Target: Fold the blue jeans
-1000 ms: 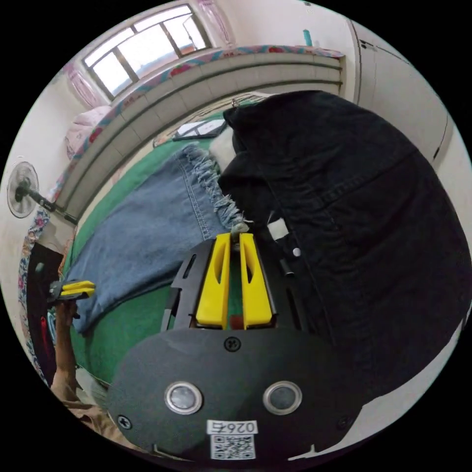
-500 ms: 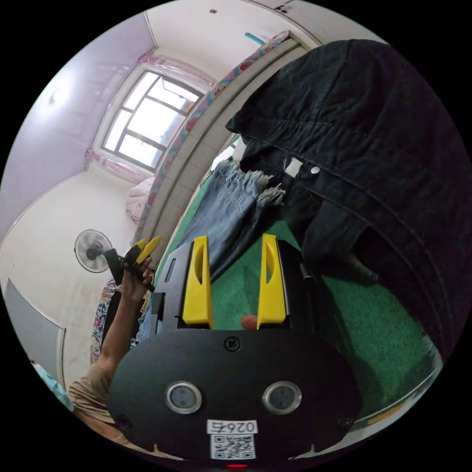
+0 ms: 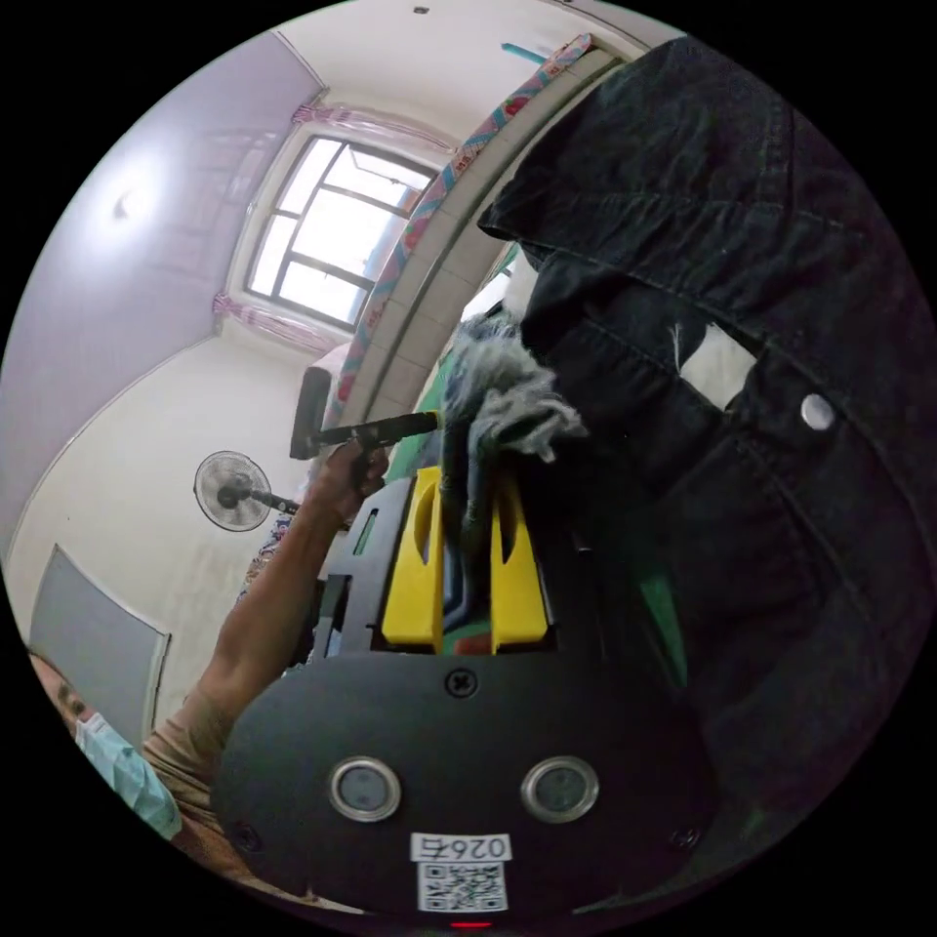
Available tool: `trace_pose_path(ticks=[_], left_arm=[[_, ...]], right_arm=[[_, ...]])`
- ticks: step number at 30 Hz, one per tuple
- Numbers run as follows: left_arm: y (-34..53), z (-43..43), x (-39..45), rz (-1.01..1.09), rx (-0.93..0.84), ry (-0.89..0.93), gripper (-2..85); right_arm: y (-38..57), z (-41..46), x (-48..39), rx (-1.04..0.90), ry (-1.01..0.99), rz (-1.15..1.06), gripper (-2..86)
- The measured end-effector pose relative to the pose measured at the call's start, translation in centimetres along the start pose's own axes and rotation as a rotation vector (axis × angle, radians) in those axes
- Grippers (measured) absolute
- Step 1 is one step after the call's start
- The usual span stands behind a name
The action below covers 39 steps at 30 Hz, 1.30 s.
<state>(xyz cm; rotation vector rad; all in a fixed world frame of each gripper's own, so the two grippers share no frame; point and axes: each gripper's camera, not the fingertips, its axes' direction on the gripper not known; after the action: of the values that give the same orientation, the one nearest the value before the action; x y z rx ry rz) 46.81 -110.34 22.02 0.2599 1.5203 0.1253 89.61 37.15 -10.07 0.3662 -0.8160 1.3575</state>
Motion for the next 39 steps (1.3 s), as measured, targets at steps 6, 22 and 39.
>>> trace_pose_path(ticks=[6, 22, 39], left_arm=[[0.6, 2.8, -0.6, 0.011, 0.021, -0.063, 0.4], [3.1, 4.0, -4.4, 0.027, 0.084, -0.155, 11.4], [3.1, -4.2, -2.4, 0.175, 0.074, 0.065, 0.8]], right_arm=[[0.8, -4.5, 0.8, 0.083, -0.021, -0.046, 1.1], [4.4, 0.1, -1.9, -0.094, 0.082, -0.08, 15.5], [11.2, 3.4, -5.9, -0.009, -0.068, -0.133, 1.9]])
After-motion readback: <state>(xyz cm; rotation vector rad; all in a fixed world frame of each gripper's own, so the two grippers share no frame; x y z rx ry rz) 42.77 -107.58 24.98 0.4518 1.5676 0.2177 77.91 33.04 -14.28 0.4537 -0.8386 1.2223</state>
